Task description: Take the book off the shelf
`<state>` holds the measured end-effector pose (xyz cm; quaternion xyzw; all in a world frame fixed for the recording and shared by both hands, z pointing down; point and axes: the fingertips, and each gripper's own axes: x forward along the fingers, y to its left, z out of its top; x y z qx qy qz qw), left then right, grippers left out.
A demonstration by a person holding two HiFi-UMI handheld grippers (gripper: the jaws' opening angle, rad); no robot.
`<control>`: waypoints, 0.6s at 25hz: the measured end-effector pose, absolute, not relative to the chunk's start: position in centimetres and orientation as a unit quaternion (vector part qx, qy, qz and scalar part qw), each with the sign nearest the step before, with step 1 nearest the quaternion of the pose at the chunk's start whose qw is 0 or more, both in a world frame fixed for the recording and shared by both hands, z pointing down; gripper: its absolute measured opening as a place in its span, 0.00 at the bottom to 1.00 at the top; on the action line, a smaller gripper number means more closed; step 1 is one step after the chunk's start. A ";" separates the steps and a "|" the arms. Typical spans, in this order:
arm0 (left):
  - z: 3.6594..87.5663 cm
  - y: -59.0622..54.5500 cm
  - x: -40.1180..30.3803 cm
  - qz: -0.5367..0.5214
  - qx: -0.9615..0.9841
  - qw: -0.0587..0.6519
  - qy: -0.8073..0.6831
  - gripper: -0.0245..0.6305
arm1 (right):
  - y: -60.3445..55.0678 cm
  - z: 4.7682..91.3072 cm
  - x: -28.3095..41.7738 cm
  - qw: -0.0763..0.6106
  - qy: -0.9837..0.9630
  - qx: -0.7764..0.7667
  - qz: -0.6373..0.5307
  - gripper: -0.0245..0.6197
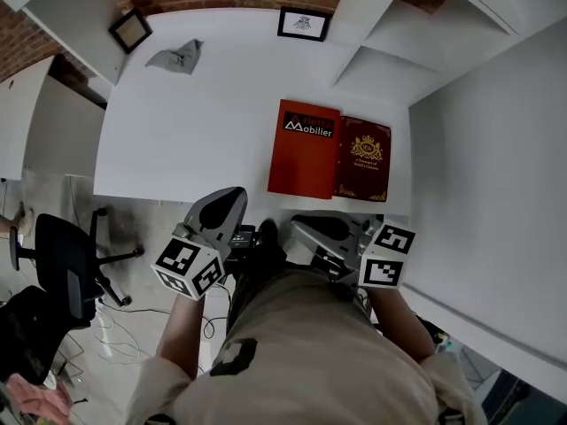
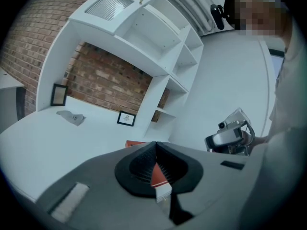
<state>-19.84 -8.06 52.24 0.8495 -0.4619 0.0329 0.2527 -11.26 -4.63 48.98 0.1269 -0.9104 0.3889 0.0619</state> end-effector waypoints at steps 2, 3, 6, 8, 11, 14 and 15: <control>52.0 -7.5 -19.8 0.031 0.848 0.251 -0.466 0.04 | -3.9 49.0 -11.7 0.085 -0.918 0.123 0.368 0.05; 51.9 -7.2 -19.7 0.031 0.847 0.249 -0.469 0.04 | -3.7 49.0 -11.6 0.096 -0.920 0.126 0.358 0.05; 51.3 -6.7 -18.8 0.033 0.847 0.236 -0.475 0.04 | -3.3 48.7 -10.7 0.103 -0.926 0.134 0.338 0.05; 50.8 -6.3 -17.8 0.030 0.850 0.228 -0.474 0.04 | -2.9 48.4 -9.8 0.096 -0.928 0.134 0.334 0.05; 50.1 -5.4 -15.8 0.029 0.856 0.220 -0.467 0.04 | -1.9 47.9 -8.4 0.087 -0.933 0.134 0.322 0.05; 49.7 -4.6 -13.2 0.035 0.861 0.215 -0.459 0.04 | -0.9 47.5 -6.4 0.078 -0.937 0.136 0.311 0.05; 49.6 -4.4 -12.0 0.039 0.865 0.212 -0.453 0.04 | -0.6 47.4 -5.5 0.073 -0.939 0.139 0.306 0.05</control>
